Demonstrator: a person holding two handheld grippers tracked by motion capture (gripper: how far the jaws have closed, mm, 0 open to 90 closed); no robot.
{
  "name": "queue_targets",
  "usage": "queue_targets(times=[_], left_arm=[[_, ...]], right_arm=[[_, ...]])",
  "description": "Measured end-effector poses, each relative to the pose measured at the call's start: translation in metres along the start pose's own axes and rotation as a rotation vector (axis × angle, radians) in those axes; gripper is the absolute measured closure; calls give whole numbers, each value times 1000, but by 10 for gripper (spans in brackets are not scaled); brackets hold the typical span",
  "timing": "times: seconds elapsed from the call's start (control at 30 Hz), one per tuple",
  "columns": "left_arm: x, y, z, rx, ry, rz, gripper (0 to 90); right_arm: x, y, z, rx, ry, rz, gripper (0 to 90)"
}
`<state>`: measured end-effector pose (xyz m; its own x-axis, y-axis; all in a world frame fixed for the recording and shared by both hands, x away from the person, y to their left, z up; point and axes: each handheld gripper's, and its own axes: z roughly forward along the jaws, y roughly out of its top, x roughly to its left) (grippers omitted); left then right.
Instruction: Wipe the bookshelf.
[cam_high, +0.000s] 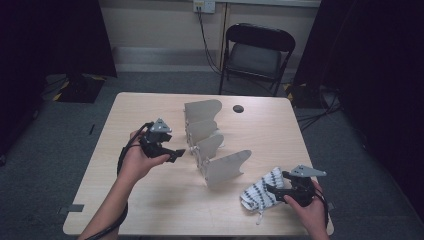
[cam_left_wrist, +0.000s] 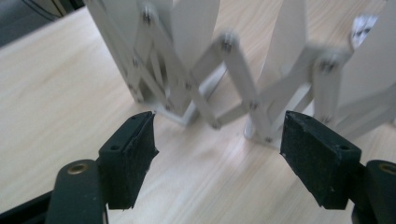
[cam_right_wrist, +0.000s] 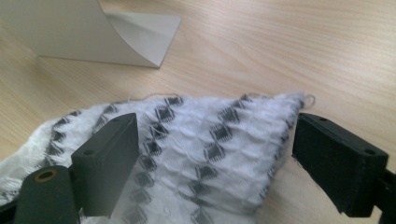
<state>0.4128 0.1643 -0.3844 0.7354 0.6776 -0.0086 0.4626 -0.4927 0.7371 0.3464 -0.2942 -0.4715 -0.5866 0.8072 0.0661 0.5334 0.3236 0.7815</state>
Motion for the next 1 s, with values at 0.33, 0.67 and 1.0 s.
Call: queue_targets(times=[0.33,0.67,1.0], left_arm=[[-4,-62,28,47,9,-37,246],[-4,-93,39,50,27,-44,239],[-3,-115,41,20,60,-53,216]], right_arm=[[18,26,21,3,68,-78,158],[13,26,14,29,21,-94,164],[16,40,-2,9,23,-129,163]])
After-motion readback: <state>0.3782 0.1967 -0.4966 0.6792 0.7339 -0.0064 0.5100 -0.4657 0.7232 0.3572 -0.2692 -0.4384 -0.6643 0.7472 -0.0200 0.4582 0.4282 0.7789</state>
